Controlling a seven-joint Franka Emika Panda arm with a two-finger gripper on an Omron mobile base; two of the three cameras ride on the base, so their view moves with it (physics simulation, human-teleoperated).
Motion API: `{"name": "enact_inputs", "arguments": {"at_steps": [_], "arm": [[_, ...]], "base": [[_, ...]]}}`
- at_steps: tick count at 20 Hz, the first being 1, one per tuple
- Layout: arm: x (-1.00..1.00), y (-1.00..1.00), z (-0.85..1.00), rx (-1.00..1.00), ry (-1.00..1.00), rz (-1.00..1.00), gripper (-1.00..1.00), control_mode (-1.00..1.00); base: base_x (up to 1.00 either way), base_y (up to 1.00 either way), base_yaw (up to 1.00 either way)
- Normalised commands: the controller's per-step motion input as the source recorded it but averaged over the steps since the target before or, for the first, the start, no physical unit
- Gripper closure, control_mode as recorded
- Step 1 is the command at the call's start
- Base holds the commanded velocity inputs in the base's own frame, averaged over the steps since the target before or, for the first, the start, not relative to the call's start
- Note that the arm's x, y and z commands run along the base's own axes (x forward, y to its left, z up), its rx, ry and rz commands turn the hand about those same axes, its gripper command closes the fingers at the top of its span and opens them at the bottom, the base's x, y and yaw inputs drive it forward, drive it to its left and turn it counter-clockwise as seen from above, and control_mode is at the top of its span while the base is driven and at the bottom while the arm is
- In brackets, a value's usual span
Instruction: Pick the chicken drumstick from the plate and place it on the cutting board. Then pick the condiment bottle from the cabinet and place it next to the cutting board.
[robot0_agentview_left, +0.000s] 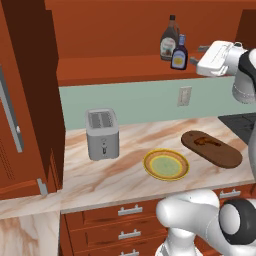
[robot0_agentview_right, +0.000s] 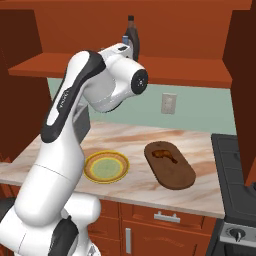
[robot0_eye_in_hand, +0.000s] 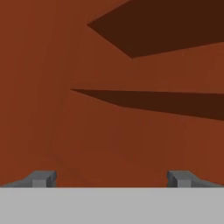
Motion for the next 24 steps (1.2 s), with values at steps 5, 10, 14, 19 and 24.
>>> {"name": "enact_inputs", "arguments": {"at_steps": [5, 10, 14, 19, 24], "arm": [[0.15, -0.17, 0.00, 0.00, 0.00, -0.01, -1.00, -1.00], [0.11, -0.04, 0.00, 0.00, 0.00, 0.00, -1.00, -1.00], [0.15, -0.01, 0.00, 0.00, 0.00, 0.00, -1.00, -1.00], [0.19, -0.03, 0.00, 0.03, 0.00, 0.00, -1.00, -1.00], [0.15, -0.09, 0.00, 0.05, 0.05, 0.00, -1.00, -1.00]], "base": [[0.00, 0.00, 0.00], [0.00, 0.00, 0.00], [0.00, 0.00, 0.00], [0.00, 0.00, 0.00], [0.00, 0.00, 0.00]]}}
